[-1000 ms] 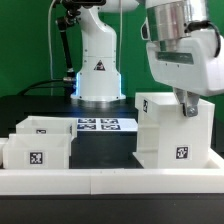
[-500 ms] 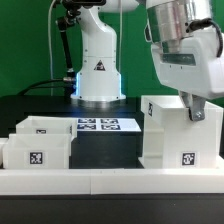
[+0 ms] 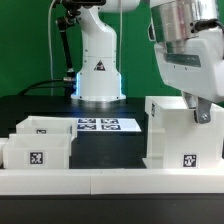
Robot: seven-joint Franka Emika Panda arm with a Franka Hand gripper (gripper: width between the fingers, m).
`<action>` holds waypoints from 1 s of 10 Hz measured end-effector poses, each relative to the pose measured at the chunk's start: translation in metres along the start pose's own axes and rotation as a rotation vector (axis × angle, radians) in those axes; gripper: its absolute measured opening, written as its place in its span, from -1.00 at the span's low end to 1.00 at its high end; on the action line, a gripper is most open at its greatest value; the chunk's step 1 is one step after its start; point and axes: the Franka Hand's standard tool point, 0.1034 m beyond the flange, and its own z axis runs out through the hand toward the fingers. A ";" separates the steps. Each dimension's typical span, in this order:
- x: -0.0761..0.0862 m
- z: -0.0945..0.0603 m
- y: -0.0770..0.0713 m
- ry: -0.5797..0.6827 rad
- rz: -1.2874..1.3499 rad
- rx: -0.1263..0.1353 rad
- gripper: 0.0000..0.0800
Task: Assemble drawer
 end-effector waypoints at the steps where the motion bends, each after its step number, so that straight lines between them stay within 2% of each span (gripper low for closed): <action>1: 0.000 0.000 0.000 0.000 -0.003 0.000 -0.30; 2: -0.001 0.000 0.000 0.000 -0.011 -0.001 0.06; 3: -0.002 0.000 0.002 -0.003 -0.051 -0.010 0.06; 4: -0.002 -0.002 0.006 -0.009 -0.097 -0.029 0.47; 5: -0.004 -0.008 0.008 -0.015 -0.153 -0.042 0.59; 7: -0.008 -0.028 0.011 -0.028 -0.244 -0.057 0.62; 8: -0.007 -0.035 0.011 -0.031 -0.310 -0.057 0.62; 9: -0.003 -0.041 0.015 -0.040 -0.399 -0.069 0.62; 10: -0.002 -0.043 0.015 -0.040 -0.412 -0.066 0.62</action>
Offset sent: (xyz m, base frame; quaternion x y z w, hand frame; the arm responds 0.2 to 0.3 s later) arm -0.0122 -0.0019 0.0077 -0.0498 -0.0171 -0.0796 0.9954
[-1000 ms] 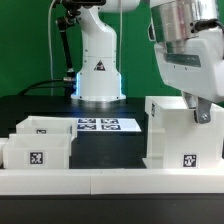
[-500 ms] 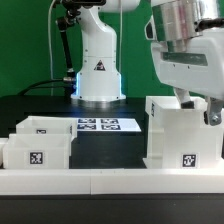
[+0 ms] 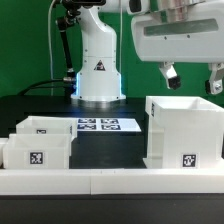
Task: Assemble drawer
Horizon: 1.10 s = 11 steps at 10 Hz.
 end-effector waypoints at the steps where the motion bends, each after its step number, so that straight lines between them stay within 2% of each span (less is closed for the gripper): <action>1: 0.000 0.001 0.000 -0.001 -0.023 -0.002 0.62; 3: 0.000 0.002 0.001 -0.002 -0.158 -0.010 0.62; 4: 0.000 0.002 0.007 -0.022 -0.359 -0.051 0.62; 5: 0.002 0.000 0.011 -0.028 -0.528 -0.072 0.62; 6: 0.006 -0.001 0.015 -0.041 -0.670 -0.080 0.62; 9: 0.008 0.000 0.016 -0.049 -0.902 -0.078 0.62; 10: 0.013 0.000 0.021 -0.042 -1.059 -0.095 0.62; 11: 0.027 -0.004 0.034 -0.038 -1.156 -0.102 0.62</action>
Offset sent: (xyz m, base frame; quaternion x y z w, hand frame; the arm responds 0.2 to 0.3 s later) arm -0.0031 -0.0076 0.0011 -0.0917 -0.0354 -0.4048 0.9091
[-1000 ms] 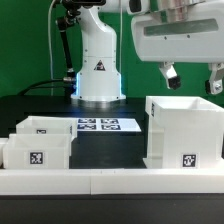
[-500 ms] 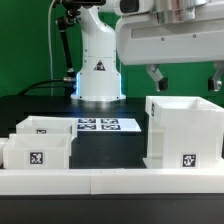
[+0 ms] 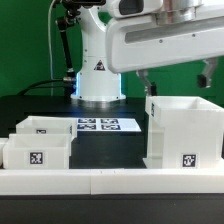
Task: Assemble drawer
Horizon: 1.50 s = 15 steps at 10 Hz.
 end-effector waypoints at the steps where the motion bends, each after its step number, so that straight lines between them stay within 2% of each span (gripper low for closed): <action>1: -0.006 -0.002 0.021 0.006 -0.042 -0.040 0.62; 3: -0.016 -0.001 0.058 0.024 -0.046 -0.065 0.62; 5: -0.023 0.005 0.089 0.023 -0.042 -0.057 0.62; 7: -0.021 0.005 0.082 0.023 -0.043 -0.057 0.62; 9: -0.023 0.006 0.086 0.022 -0.045 -0.059 0.62; 10: -0.028 0.011 0.098 0.028 -0.076 -0.068 0.62; 11: -0.040 0.021 0.119 0.034 -0.082 -0.084 0.62; 12: -0.051 0.030 0.134 0.038 -0.063 -0.095 0.62; 15: -0.066 0.056 0.160 0.047 -0.029 -0.115 0.62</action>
Offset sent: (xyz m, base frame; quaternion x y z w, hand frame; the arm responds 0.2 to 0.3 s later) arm -0.0149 -0.0689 -0.0174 -0.0119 0.0386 0.0010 0.9992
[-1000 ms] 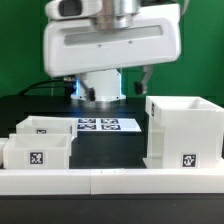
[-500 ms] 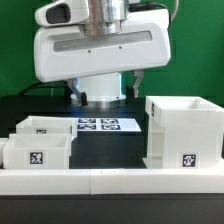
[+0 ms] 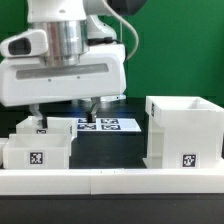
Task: Assemble drawer
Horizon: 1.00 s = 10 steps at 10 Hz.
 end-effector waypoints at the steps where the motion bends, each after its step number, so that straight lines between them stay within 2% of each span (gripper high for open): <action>1: 0.001 -0.001 -0.001 0.002 -0.003 0.000 0.62; 4: 0.001 0.000 -0.001 0.002 -0.003 -0.001 0.62; 5: 0.000 0.005 -0.001 0.000 -0.003 -0.003 0.62; 7: -0.008 0.026 0.002 0.037 -0.006 -0.041 0.62; 10: -0.015 0.043 0.006 0.031 0.000 -0.050 0.62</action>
Offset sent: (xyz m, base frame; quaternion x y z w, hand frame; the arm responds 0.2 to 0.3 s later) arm 0.0000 0.0000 0.0000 0.0000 0.0000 0.0000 1.0000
